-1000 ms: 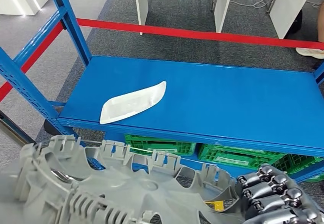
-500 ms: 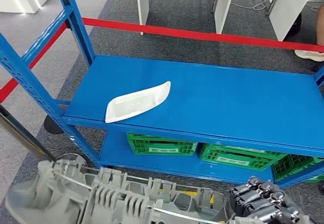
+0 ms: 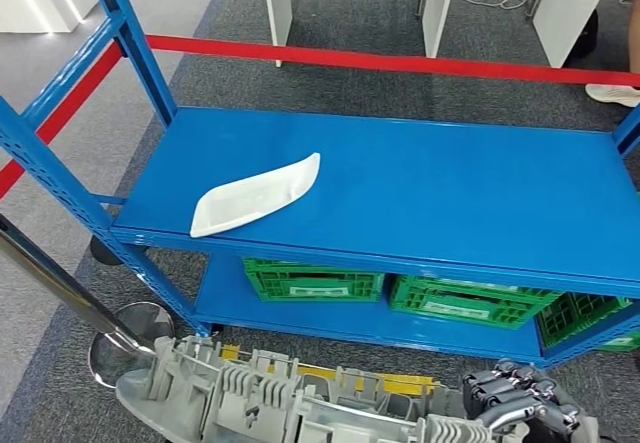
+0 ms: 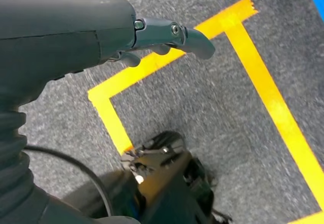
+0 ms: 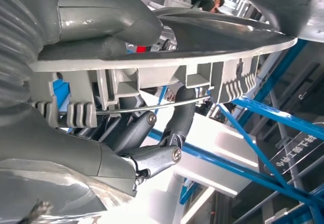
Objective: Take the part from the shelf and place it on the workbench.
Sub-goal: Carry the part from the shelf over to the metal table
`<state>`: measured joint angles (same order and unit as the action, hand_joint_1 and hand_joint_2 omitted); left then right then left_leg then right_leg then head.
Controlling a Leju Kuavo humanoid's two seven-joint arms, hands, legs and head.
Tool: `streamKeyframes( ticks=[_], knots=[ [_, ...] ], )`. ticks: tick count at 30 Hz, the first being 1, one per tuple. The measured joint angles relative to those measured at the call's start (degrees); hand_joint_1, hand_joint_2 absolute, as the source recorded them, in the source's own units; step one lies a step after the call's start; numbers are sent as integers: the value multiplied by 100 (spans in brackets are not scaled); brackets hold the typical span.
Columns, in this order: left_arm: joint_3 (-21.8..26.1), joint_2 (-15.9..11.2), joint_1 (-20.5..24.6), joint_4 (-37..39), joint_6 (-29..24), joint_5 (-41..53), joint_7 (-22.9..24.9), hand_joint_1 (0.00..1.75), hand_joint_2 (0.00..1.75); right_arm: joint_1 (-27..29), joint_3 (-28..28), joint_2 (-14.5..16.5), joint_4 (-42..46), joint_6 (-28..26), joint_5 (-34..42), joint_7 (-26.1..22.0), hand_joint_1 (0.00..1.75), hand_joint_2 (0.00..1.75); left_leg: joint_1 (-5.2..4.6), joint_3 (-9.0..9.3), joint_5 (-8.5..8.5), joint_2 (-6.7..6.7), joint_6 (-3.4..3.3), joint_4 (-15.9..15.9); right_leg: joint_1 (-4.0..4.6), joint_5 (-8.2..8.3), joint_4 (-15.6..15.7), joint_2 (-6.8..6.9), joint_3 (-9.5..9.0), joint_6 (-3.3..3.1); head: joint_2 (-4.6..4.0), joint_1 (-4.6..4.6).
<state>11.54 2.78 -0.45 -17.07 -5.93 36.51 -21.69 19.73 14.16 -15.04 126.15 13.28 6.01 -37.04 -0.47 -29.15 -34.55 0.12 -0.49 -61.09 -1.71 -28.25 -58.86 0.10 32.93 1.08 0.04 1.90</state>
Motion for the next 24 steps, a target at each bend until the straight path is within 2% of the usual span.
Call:
streamKeyframes(
  ticks=[2, 3, 4, 5, 6, 7, 9, 10, 11, 13, 14, 15, 17, 18, 19, 20, 21, 22, 23, 24],
  knots=[
    [-33, 19, -13, 1, -23, -13, -1, 0, 175, 38, -23, 3, 3, 2, -52, -15, 175, 175, 37, -256, -433, -1, 55, -690, 10, 48, 0, 13, 73, -61, 0, 21],
    [-41, 25, -26, 1, -39, -33, -1, 0, 175, 50, -30, 4, 3, 8, -76, -20, 175, 175, 53, -366, -579, -1, 71, -1017, 17, 76, -1, 16, 111, -77, 0, 24],
    [-43, 29, -43, 2, -57, -60, -1, 0, 175, 60, -36, 6, 3, 16, -95, -26, 175, 175, 63, -414, -623, -1, 80, -1205, 22, 107, -2, 17, 149, -85, 0, 24],
    [-44, 31, -59, 3, -73, -89, -1, 0, 175, 68, -43, 7, 3, 26, -108, -32, 175, 175, 69, -365, -544, -1, 80, -1179, 24, 141, -3, 15, 187, -83, 0, 25],
    [-44, 30, -70, 4, -85, -115, -1, 0, 175, 75, -50, 7, 3, 33, -119, -40, 175, 175, 71, -221, -369, -1, 72, -938, 25, 175, -3, 13, 221, -74, 0, 25],
    [-44, 30, -76, 4, -92, -141, -1, 0, 175, 80, -56, 8, 4, 38, -129, -49, 175, 175, 72, -6, -160, -1, 56, -550, 25, 212, -3, 11, 253, -59, 0, 26],
    [-42, 32, -79, 8, -103, -180, -2, 0, 175, 80, -68, 10, 5, 40, -163, -67, 175, 175, 59, 379, 88, -13, 14, 204, 36, 297, -1, 8, 310, 1, 0, 23],
    [-39, 34, -82, 16, -109, -194, -2, 0, 175, 76, -76, 14, 5, 42, -185, -73, 175, 175, 48, 463, 125, -22, -7, 407, 39, 346, 7, 9, 327, 40, 0, 23],
    [-36, 35, -89, 28, -116, -202, -3, 0, 175, 71, -84, 18, 5, 44, -210, -76, 175, 175, 33, 469, 126, -31, -29, 474, 39, 397, 22, 10, 337, 82, 0, 23],
    [-30, 39, -116, 60, -126, -218, -4, 0, 175, 68, -98, 25, 5, 49, -250, -76, 175, 175, 30, 392, 220, -22, -97, 486, 26, 456, 50, 4, 353, 161, 0, 26],
    [-28, 40, -125, 72, -129, -223, -5, 0, 175, 69, -104, 27, 4, 51, -262, -76, 175, 175, 35, 343, 284, -11, -144, 497, 22, 366, 5, 1, 394, 188, 0, 20],
    [-26, 41, -131, 80, -133, -228, -6, 0, 175, 70, -110, 29, 4, 51, -268, -75, 175, 175, 41, 280, 355, 3, -192, 513, 20, 167, -141, -3, 459, 205, 0, 13],
    [-21, 41, -130, 90, -139, -234, -8, 0, 175, 68, -121, 31, 3, 51, -272, -75, 175, 175, 27, 123, 485, 19, -256, 513, 19, -429, -772, -3, 639, 216, 0, 0],
    [-19, 42, -129, 94, -141, -237, -8, 0, 175, 67, -127, 31, 3, 51, -273, -75, 175, 175, 12, 42, 546, 24, -269, 505, 21, -649, -1146, -3, 705, 221, 0, -3],
    [-17, 44, -129, 99, -142, -237, -8, 0, 175, 66, -133, 31, 3, 52, -275, -74, 175, 175, -3, -46, 604, 29, -275, 491, 24, -729, -1435, -3, 722, 222, 0, -2],
    [-15, 45, -129, 106, -143, -237, -8, 0, 175, 65, -137, 31, 3, 57, -279, -69, 175, 175, -16, -136, 657, 33, -276, 472, 31, -670, -1560, -3, 662, 217, 0, -2],
    [-14, 46, -129, 111, -148, -236, -9, 0, 175, 62, -138, 31, 3, 66, -285, -61, 175, 175, -25, -220, 702, 37, -275, 448, 40, -518, -1474, -3, 500, 201, 0, -2],
    [-12, 46, -127, 116, -157, -234, -13, 0, 175, 55, -139, 31, 2, 80, -292, -45, 175, 175, -32, -297, 744, 38, -270, 422, 52, -351, -1200, -3, 243, 175, 0, -2],
    [-10, 49, -123, 119, -167, -233, -18, 0, 175, 40, -139, 31, 2, 95, -298, -27, 175, 175, -39, -354, 780, 38, -260, 396, 71, -266, -788, -3, -71, 140, 0, -2],
    [-8, 51, -116, 120, -176, -231, -25, 0, 175, 17, -139, 32, 1, 108, -303, -9, 175, 175, -48, -398, 817, 37, -242, 368, 87, -266, -331, -1, -392, 109, 0, 2]
  ],
)
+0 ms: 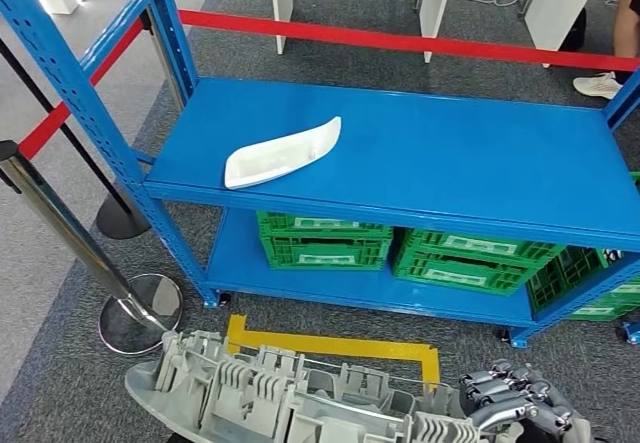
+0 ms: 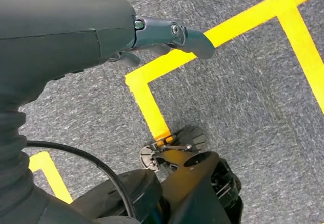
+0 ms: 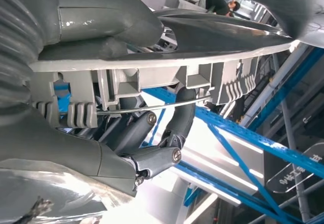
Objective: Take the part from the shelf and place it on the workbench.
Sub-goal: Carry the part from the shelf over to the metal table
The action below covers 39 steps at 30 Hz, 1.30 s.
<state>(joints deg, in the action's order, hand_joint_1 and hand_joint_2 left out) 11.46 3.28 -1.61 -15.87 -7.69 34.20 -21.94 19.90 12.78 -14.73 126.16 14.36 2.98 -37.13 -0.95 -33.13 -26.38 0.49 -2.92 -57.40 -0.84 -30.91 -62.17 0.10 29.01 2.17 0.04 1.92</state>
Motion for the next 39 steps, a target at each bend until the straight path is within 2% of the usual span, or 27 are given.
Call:
streamKeyframes(
  ticks=[2, 4, 5, 6, 7, 9, 10, 11, 12, 14, 16, 18, 20, 21, 22, 24, 25, 26, 27, 28, 30, 32, 33, 35, 36, 37, 39],
  knots=[
    [4, 3, 16, 1, -9, 5, -14, 0, 175, -64, 1, 4, -3, 27, -5, 27, 175, 175, -7, -67, 89, -1, 51, -35, 32, -117, 584, 1, -365, -39, 0, 3],
    [7, -8, 32, 1, -15, 49, -20, 0, 175, -123, 3, 26, -7, 69, -8, 74, 175, 175, -3, -132, 165, -9, 118, -51, 27, -98, 703, 11, -337, -77, 0, -2],
    [7, -17, 37, 1, -22, 91, -20, 0, 175, -153, 7, 52, -10, 99, -14, 116, 175, 175, 1, -170, 103, -18, 159, -92, 13, -52, 714, 21, -275, -114, 0, -2],
    [7, -27, 38, 1, -29, 140, -20, 0, 175, -183, 14, 81, -13, 131, -24, 166, 175, 175, 9, -218, -59, -27, 200, -210, -3, 5, 725, 32, -200, -157, 0, 9],
    [5, -37, 39, 1, -36, 183, -20, 0, 175, -214, 24, 112, -18, 162, -39, 210, 175, 175, 28, -280, -323, -34, 241, -435, -16, 61, 732, 44, -132, -190, 0, 18],
    [3, -44, 48, 1, -45, 227, -20, 0, 175, -267, 49, 152, -35, 207, -67, 259, 175, 175, 72, -413, -860, -36, 311, -1124, -15, 171, 721, 56, -4, -216, 0, 43],
    [2, -48, 56, 1, -47, 229, -20, 0, 175, -291, 62, 170, -50, 221, -76, 265, 175, 175, 92, -443, -972, -36, 337, -1436, -16, 232, 707, 61, 61, -210, 0, 43],
    [2, -50, 64, 1, -49, 225, -20, 0, 175, -314, 76, 188, -63, 229, -86, 263, 175, 175, 111, -412, -924, -36, 358, -1613, -19, 291, 684, 64, 137, -201, 0, 44],
    [2, -52, 71, 1, -50, 222, -21, 0, 175, -334, 88, 207, -72, 232, -98, 256, 175, 175, 128, -305, -754, -36, 374, -1604, -25, 346, 648, 64, 224, -185, 0, 45],
    [-1, -54, 83, 1, -57, 245, -20, 0, 175, -356, 103, 235, -78, 220, -140, 233, 175, 175, 161, 140, -418, -39, 392, -1053, -43, 428, 555, 63, 412, -138, 0, 46],
    [-16, -50, 94, 1, -85, 300, -3, 0, 175, -351, 104, 245, -73, 191, -187, 207, 175, 175, 156, 621, -448, -62, 361, -282, -43, 494, 467, 64, 540, -72, 0, 48],
    [-32, -45, 100, 1, -107, 337, 27, 0, 175, -316, 103, 246, -66, 162, -211, 174, 175, 175, 128, 768, -572, -85, 299, 59, -36, 593, 437, 68, 620, 2, 0, 45],
    [-36, -33, 91, 1, -97, 343, 51, 0, 175, -266, 97, 245, -61, 145, -213, 144, 175, 175, 126, 662, -524, -69, 202, 85, -45, 640, 427, 52, 695, 77, 0, 42],
    [-37, -28, 88, 1, -90, 343, 64, 0, 175, -242, 91, 245, -60, 137, -213, 134, 175, 175, 129, 599, -471, -54, 140, 90, -48, 521, 346, 36, 759, 104, 0, 31],
    [-38, -24, 88, 1, -85, 342, 71, 0, 175, -221, 86, 244, -61, 133, -211, 130, 175, 175, 130, 527, -406, -38, 81, 99, -49, 291, 160, 21, 836, 117, 0, 20],
    [-45, -13, 100, 1, -82, 340, 84, 0, 175, -191, 80, 244, -61, 126, -207, 125, 175, 175, 102, 377, -279, -21, 11, 91, -40, -308, -506, 8, 995, 111, 0, -6],
    [-52, -5, 104, 1, -79, 340, 87, 0, 175, -183, 79, 244, -61, 131, -203, 122, 175, 175, 78, 294, -216, -14, -5, 83, -34, -479, -856, 8, 1034, 101, 0, -8],
    [-61, 3, 106, 1, -75, 342, 92, 0, 175, -179, 77, 244, -61, 143, -200, 120, 175, 175, 54, 208, -155, -8, -15, 74, -26, -501, -1097, 7, 1022, 86, 0, -10],
    [-68, 7, 104, 1, -73, 347, 99, 0, 175, -178, 76, 244, -61, 158, -198, 115, 175, 175, 31, 120, -95, -2, -20, 61, -14, -386, -1163, 7, 932, 61, 0, -10],
    [-74, 9, 103, 1, -82, 359, 113, 0, 175, -177, 75, 244, -61, 174, -198, 110, 175, 175, 11, 39, -38, 2, -23, 48, 1, -204, -1035, 6, 753, 25, 0, -9],
    [-84, 9, 101, 1, -129, 397, 142, 0, 175, -178, 75, 244, -60, 192, -207, 94, 175, 175, -24, -81, 70, 0, -12, 25, 53, 0, -264, 3, 128, -69, 0, -9],
    [-103, 5, 95, 1, -177, 426, 172, 0, 175, -180, 75, 244, -49, 198, -214, 76, 175, 175, -44, -147, 179, -4, 18, 11, 93, -104, 550, 3, -427, -117, 0, -3],
    [-113, 3, 91, 1, -188, 431, 184, 0, 175, -178, 75, 244, -43, 201, -214, 67, 175, 175, -45, -178, 239, -4, 40, 13, 108, -158, 760, 4, -543, -121, 0, -3],
    [-125, -9, 82, 1, -199, 437, 202, 0, 175, -176, 73, 244, -34, 205, -214, 52, 175, 175, -42, -248, 300, -17, 97, 7, 95, -106, 851, 16, -476, -130, 0, -6],
    [-127, -16, 74, 1, -202, 438, 208, 0, 175, -174, 72, 244, -32, 205, -214, 49, 175, 175, -39, -297, 206, -30, 135, -59, 79, -53, 862, 27, -409, -158, 0, -2],
    [-130, -24, 63, 1, -204, 439, 211, 0, 175, -173, 69, 244, -30, 206, -214, 48, 175, 175, -29, -361, -6, -41, 176, -234, 60, 5, 870, 39, -342, -191, 0, 13],
    [-135, -27, 48, 1, -210, 431, 220, 0, 175, -171, 61, 244, -30, 214, -208, 53, 175, 175, 22, -515, -593, -51, 250, -889, 50, 108, 825, 54, -195, -244, 0, 36]
  ],
)
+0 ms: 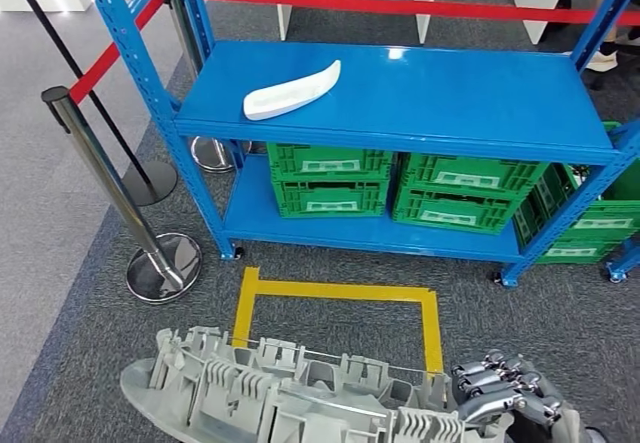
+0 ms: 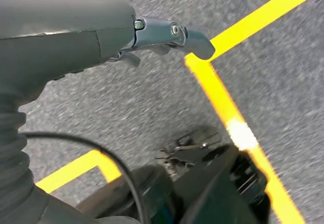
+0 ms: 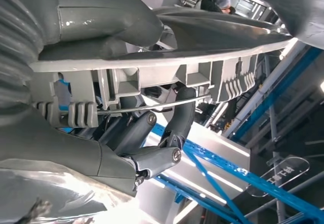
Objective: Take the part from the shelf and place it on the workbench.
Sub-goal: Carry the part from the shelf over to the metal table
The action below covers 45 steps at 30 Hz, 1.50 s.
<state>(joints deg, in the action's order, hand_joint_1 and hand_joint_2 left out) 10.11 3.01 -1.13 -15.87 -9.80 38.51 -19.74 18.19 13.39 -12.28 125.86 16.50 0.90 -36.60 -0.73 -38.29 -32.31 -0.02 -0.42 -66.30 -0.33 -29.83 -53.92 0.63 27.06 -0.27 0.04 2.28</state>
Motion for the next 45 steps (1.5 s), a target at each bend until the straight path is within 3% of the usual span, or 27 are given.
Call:
streamKeyframes(
  ticks=[1, 3, 4, 6, 8, 9, 11, 12, 14, 16, 18, 19, 21, 22, 24, 26, 27, 29, 31, 32, 34, 36, 38, 39, 41, 43, 45],
  knots=[
    [-2, -1, -4, 0, -3, -22, 6, 0, 175, -2, -4, 0, -1, 5, 4, 15, 175, 175, 25, -58, -204, 1, 28, -373, 1, 47, -40, 7, 87, -4, 0, 8],
    [1, -10, -10, 0, 5, -82, 12, 0, 175, -15, -9, 1, -8, 5, -9, 63, 175, 175, 57, -7, -192, 1, 62, -754, 0, 123, -147, 15, 298, 4, 0, 8],
    [3, -20, -18, 0, 24, -108, 0, 0, 175, -24, -9, 2, -14, -1, -28, 85, 175, 175, 67, 142, -30, 1, 66, -660, -1, 153, -207, 18, 403, 13, 0, 9],
    [4, -43, -30, 0, 60, -125, -43, 0, 175, -33, -8, 2, -30, -10, -62, 99, 175, 175, 71, 623, 212, 13, 46, -26, 3, 200, -319, 25, 577, 42, 0, 9],
    [3, -61, -28, 0, 61, -106, -89, 0, 175, -45, -5, 2, -43, -13, -63, 102, 175, 175, 50, 1038, 157, 23, -4, 663, 13, 264, -391, 47, 681, 96, 0, 5],
    [3, -64, -26, 0, 46, -94, -102, 0, 175, -56, -2, 2, -49, -15, -57, 103, 175, 175, 33, 1116, 98, 18, -31, 838, 12, 309, -398, 63, 713, 127, 0, 3],
    [3, -63, -36, 0, 15, -76, -109, 0, 175, -86, 10, 2, -62, -26, -52, 112, 175, 175, 28, 1097, 142, -1, -100, 949, -5, 364, -402, 81, 762, 189, 0, 5],
    [3, -61, -43, 0, 4, -75, -109, 0, 175, -96, 17, 2, -68, -37, -56, 124, 175, 175, 36, 1058, 193, -9, -144, 973, -10, 289, -442, 66, 801, 217, 0, 1],
    [4, -61, -51, 0, -4, -78, -110, 0, 175, -106, 29, 3, -82, -60, -73, 155, 175, 175, 55, 951, 306, -23, -225, 998, -22, -149, -816, 8, 933, 257, 0, -18],
    [5, -64, -51, 0, -10, -80, -113, 0, 175, -112, 43, 5, -99, -72, -84, 174, 175, 175, 42, 796, 411, -62, -254, 967, -31, -653, -1525, -29, 1086, 281, 0, -31],
    [5, -61, -55, 0, -5, -85, -137, 0, 175, -115, 53, 7, -118, -79, -91, 182, 175, 175, 33, 630, 511, -121, -244, 925, -33, -710, -1962, -40, 1074, 290, 0, -30],
    [7, -59, -56, -1, 11, -91, -169, 0, 175, -116, 56, 7, -125, -84, -97, 185, 175, 175, 33, 547, 555, -163, -232, 903, -33, -558, -1903, -54, 943, 286, 0, -31],
    [9, -55, -54, -8, 50, -103, -237, 0, 175, -129, 66, 7, -135, -98, -108, 188, 175, 175, 37, 395, 636, -266, -193, 851, -40, -262, -1270, -209, 451, 255, 0, -29],
    [10, -55, -50, -17, 50, -97, -258, 0, 175, -135, 70, 7, -136, -110, -118, 188, 175, 175, 34, 332, 676, -325, -166, 823, -50, -234, -823, -347, 149, 233, 0, -25],
    [12, -59, -47, -40, 2, -76, -268, 0, 175, -151, 80, 7, -141, -150, -147, 185, 175, 175, 29, 245, 778, -443, -103, 794, -53, -350, -228, -522, -197, 198, 0, -23],
    [21, -76, -67, -55, -39, -68, -270, 0, 175, -155, 87, 7, -145, -197, -184, 177, 175, 175, 35, 198, 868, -553, -38, 799, -50, -352, -125, -409, -209, 158, 0, -28],
    [26, -83, -87, -59, -44, -63, -271, 0, 175, -153, 89, 6, -145, -217, -202, 172, 175, 175, 34, 173, 838, -522, -6, 772, -58, -321, -121, -331, -187, 125, 0, -21],
    [31, -95, -131, -73, -37, -41, -270, 0, 175, -131, 91, 5, -144, -279, -257, 148, 175, 175, 36, 74, 494, -307, 58, 451, -76, -261, -109, -155, -142, 60, 0, 17],
    [32, -81, -151, -99, 4, -26, -296, 0, 175, -87, 102, 4, -143, -392, -377, 94, 175, 175, 58, -93, -4, -113, 116, -248, -66, -223, -114, 27, -102, 42, 0, 51],
    [36, -76, -157, -112, 32, -28, -328, 0, 175, -61, 110, 3, -143, -458, -439, 60, 175, 175, 74, -150, -133, -82, 137, -572, -62, -209, -120, 121, -82, 47, 0, 51],
    [55, -72, -185, -138, 79, -39, -432, 0, 175, -23, 125, -4, -144, -568, -488, -14, 175, 175, 101, -40, -42, -48, 157, -720, -61, -194, -146, 292, -56, 60, 0, 53],
    [72, -71, -215, -175, 99, -43, -522, 0, 175, -20, 132, -10, -145, -662, -524, -86, 175, 175, 105, 397, 256, 72, 133, -77, -60, -198, -188, 428, -56, 80, 0, 56],
    [86, -65, -224, -231, 125, -49, -567, 0, 175, -21, 139, -11, -144, -794, -655, -113, 175, 175, 53, 757, 382, 269, 61, 575, -44, -196, -231, 549, -30, 129, 0, 53],
    [102, -61, -232, -259, 154, -58, -586, 0, 175, -15, 143, -11, -142, -861, -713, -114, 175, 175, 22, 810, 376, 326, 23, 712, -36, -186, -243, 602, -14, 162, 0, 54],
    [147, -51, -270, -314, 246, -101, -634, 0, 175, -8, 149, -11, -107, -937, -707, -114, 175, 175, 1, 793, 376, 272, -39, 778, -30, -164, -248, 688, -3, 225, 0, 54],
    [196, -33, -314, -383, 324, -156, -698, 0, 175, -10, 148, -11, -25, -953, -637, -126, 175, 175, 33, 786, 394, 164, -106, 873, -45, -290, -366, 486, 86, 275, 0, 45],
    [248, -5, -331, -472, 355, -191, -752, 0, 175, 7, 148, -10, 58, -951, -626, -133, 175, 175, 54, 753, 432, 56, -179, 934, -61, -628, -922, 115, 365, 301, 0, 34]
  ],
)
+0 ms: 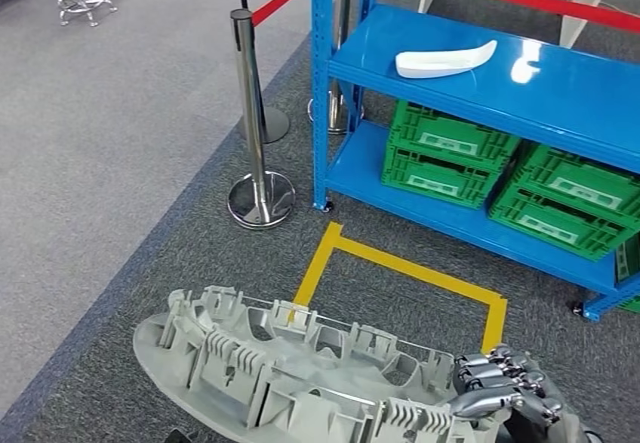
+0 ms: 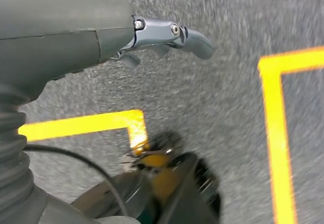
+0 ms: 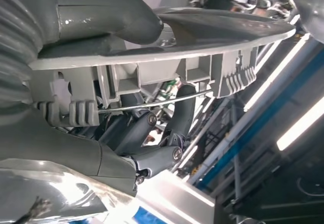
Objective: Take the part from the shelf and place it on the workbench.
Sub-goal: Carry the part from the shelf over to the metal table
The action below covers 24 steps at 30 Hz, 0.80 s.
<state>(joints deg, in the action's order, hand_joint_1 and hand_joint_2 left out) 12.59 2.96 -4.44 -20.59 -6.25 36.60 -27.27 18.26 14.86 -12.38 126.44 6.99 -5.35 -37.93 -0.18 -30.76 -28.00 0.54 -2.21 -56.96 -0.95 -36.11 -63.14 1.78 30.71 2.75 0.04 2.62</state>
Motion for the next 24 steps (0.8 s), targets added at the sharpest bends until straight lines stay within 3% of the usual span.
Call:
streamKeyframes(
  ticks=[2, 3, 4, 5, 7, 9, 10, 12, 14, 16, 18, 19, 20, 22, 24],
  knots=[
    [46, 27, -5, -73, 8, -8, -28, 0, 175, 31, 3, 1, 41, 1, -30, 2, 175, 175, -18, -54, 39, -119, -37, -3, -1, -304, -781, -151, 365, 3, 0, -3],
    [60, 42, -13, -99, 10, -7, -36, 0, 175, 49, 5, 1, 50, 1, -48, 4, 175, 175, -30, -71, 54, -184, -43, -7, 2, -331, -1003, -165, 474, 0, 0, -2],
    [70, 53, -25, -121, 15, -5, -40, 0, 175, 69, 4, 1, 59, 1, -61, 5, 175, 175, -38, -82, 67, -253, -41, -15, 4, -235, -991, -172, 474, -8, 0, -2],
    [80, 66, -44, -150, 20, 2, -27, 0, 175, 88, 3, 1, 72, -3, -77, 9, 175, 175, -42, -89, 77, -327, -36, -30, 6, -38, -754, -197, 363, -20, 0, -2],
    [109, 93, -82, -236, 39, 26, 42, 0, 175, 117, -11, 1, 104, -25, -114, 21, 175, 175, -47, -111, 86, -461, -19, -76, 1, 358, 28, -410, -12, -56, 0, -2],
    [175, 115, -107, -374, 65, 50, 128, 0, 175, 152, -56, -1, 158, -57, -128, 26, 175, 175, -46, -204, 112, -591, 30, -144, -10, 455, 518, -618, -228, -81, 0, 1],
    [214, 122, -119, -446, 79, 55, 151, 0, 175, 167, -84, -1, 185, -64, -115, 22, 175, 175, -38, -262, 140, -655, 72, -162, -7, 428, 558, -636, -241, -91, 0, 3],
    [305, 128, -167, -585, 112, 61, 191, 0, 175, 189, -141, -1, 234, -53, -74, 11, 175, 175, -26, -354, 191, -734, 156, -186, -16, 470, 587, -516, -237, -133, 0, 4],
    [389, 143, -222, -703, 147, 60, 223, 0, 175, 205, -191, 0, 269, -26, -43, 5, 175, 175, -38, -466, 39, -521, 219, -393, -42, 528, 617, -364, -223, -192, 0, 35],
    [451, 168, -245, -819, 189, 74, 236, 0, 175, 215, -227, 1, 295, 21, 1, 6, 175, 175, -18, -725, -349, -223, 282, -1018, -46, 549, 624, -186, -202, -228, 0, 71],
    [502, 186, -274, -941, 269, 146, 256, 0, 175, 192, -245, 5, 303, 128, 44, 30, 175, 175, 34, -962, -632, -136, 341, -1670, -43, 554, 619, 1, -177, -233, 0, 78],
    [536, 191, -305, -999, 315, 199, 274, 0, 175, 161, -251, 9, 302, 190, 48, 53, 175, 175, 58, -961, -631, -120, 362, -1758, -44, 556, 616, 84, -169, -231, 0, 78],
    [576, 193, -345, -1046, 352, 249, 292, 0, 175, 119, -254, 16, 298, 243, 39, 78, 175, 175, 77, -842, -523, -97, 376, -1609, -47, 557, 613, 158, -167, -227, 0, 79],
    [669, 188, -413, -1106, 386, 323, 313, 0, 175, 35, -257, 32, 289, 304, 7, 113, 175, 175, 87, -388, -198, 77, 378, -843, -49, 553, 609, 288, -181, -202, 0, 80],
    [750, 181, -435, -1137, 393, 359, 311, 0, 175, -25, -257, 43, 280, 323, -15, 122, 175, 175, 45, -94, -37, 283, 315, -247, -24, 543, 596, 410, -184, -136, 0, 80]
  ],
)
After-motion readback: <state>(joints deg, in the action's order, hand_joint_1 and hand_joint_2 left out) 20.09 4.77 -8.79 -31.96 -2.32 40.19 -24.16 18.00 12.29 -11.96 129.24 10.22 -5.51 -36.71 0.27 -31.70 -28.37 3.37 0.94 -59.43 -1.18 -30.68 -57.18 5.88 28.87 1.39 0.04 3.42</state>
